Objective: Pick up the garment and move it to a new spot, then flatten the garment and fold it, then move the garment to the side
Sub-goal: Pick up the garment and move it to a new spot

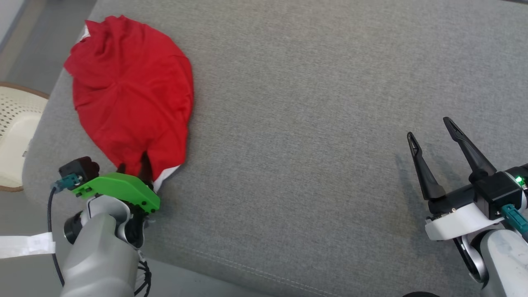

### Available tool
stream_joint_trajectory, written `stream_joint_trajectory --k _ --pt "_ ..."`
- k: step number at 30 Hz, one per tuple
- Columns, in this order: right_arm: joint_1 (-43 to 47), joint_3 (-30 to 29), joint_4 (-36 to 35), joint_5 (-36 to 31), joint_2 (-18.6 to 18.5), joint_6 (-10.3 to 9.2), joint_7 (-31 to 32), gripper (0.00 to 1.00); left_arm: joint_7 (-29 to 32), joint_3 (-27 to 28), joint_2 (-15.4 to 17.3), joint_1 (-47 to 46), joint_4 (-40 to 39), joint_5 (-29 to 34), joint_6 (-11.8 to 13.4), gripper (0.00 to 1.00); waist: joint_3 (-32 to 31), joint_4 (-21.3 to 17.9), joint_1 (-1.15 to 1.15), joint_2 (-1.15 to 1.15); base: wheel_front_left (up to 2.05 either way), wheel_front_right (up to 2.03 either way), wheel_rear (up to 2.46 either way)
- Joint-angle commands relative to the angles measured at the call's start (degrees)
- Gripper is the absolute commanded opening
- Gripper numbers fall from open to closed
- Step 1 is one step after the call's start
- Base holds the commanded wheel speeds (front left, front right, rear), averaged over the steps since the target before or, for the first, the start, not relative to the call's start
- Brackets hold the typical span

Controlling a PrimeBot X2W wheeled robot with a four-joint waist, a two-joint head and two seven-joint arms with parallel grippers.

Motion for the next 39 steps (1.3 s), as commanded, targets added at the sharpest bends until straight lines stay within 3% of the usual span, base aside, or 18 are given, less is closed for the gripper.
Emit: stream_joint_trajectory --k 1,2,6,10,14,26,34,39 --pt "-0.6 -0.1 -0.2 0.0 0.4 -0.11 -0.2 1.00 0.3 -0.8 0.1 -0.6 1.7 0.8 -0.4 0.20 4.1 -5.0 -0.01 -0.01 0.00 0.00 0.00" --pt "-0.7 0.0 0.0 0.0 0.6 -0.10 -0.2 1.00 0.2 -1.7 0.1 -0.6 2.7 1.3 -0.4 0.00 3.8 -5.3 -0.01 -0.01 0.00 0.00 0.00" --pt "-0.1 -0.2 1.0 0.2 1.9 -0.11 -0.2 1.00 -3.3 -4.5 0.8 -1.3 2.5 2.1 -0.6 0.00 1.6 -5.9 -0.01 -0.01 0.00 0.00 0.00" --pt "1.1 0.0 1.7 0.6 4.3 -0.10 -0.2 1.00 -6.2 -8.7 1.4 -3.2 -3.4 2.1 -0.4 0.00 -1.8 -7.1 -0.01 -0.01 0.00 0.00 0.00" --pt "1.5 0.9 2.3 1.1 6.8 -0.10 -0.2 1.00 -3.9 -14.7 1.4 -3.6 -11.9 0.2 -0.4 0.00 -5.0 -10.0 -0.01 -0.01 0.00 0.00 0.00" --pt "2.9 1.6 2.6 1.4 10.3 -0.10 -0.2 1.00 5.5 -30.8 0.1 3.6 -42.9 -4.3 -0.2 0.00 -10.7 -25.2 -0.01 -0.01 0.00 0.00 0.00" --pt "3.3 0.7 2.5 1.4 11.2 -0.10 -0.2 1.00 9.8 -38.4 -0.4 7.5 -60.7 -10.9 2.4 0.00 -9.5 -33.2 -0.01 -0.01 0.00 0.00 0.00" --pt "3.3 1.0 2.6 1.3 11.6 -0.10 -0.2 1.00 9.0 -38.8 -0.3 5.7 -59.3 -11.5 6.0 0.00 -8.8 -35.0 -0.01 -0.01 0.00 0.00 0.00"
